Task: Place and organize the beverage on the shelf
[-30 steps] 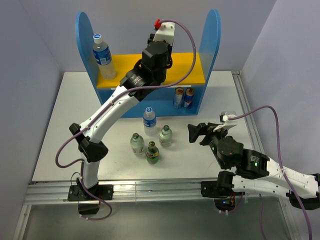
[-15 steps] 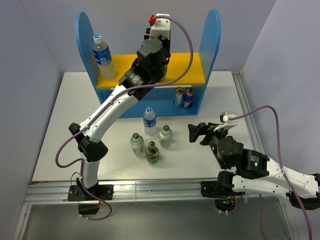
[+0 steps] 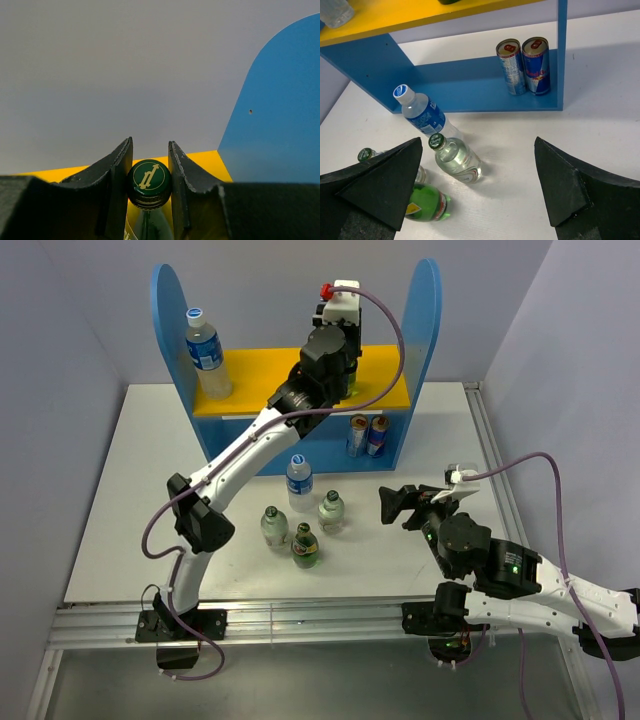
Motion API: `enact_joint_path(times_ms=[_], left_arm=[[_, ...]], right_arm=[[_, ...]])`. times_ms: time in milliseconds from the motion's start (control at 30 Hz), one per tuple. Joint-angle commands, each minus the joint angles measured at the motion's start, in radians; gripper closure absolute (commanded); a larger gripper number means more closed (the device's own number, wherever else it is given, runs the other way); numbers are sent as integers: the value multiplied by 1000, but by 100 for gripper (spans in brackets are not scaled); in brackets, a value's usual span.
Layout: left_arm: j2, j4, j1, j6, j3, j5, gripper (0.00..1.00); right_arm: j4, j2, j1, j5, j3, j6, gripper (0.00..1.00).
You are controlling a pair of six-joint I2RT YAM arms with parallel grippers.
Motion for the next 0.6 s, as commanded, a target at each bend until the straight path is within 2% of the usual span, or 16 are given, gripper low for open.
enact_joint_path(times_ms=[0,267,367,467,567], left_arm=[[6,113,3,-66,67,64,100],[41,120,3,-136,47,197,100],[35,136,1,-121,18,237,99],[35,143,-2,-104,-13,250,93],[17,170,-4,-92,-67,260,76]], right_arm=[[11,-5,6,37,-3,16,0],[8,-8,8,47,-3,19,0],[2,-4,6,48,-3,24,0],[2,-7,8,50,-3,24,0],[2,-5,8,53,-3,24,0]])
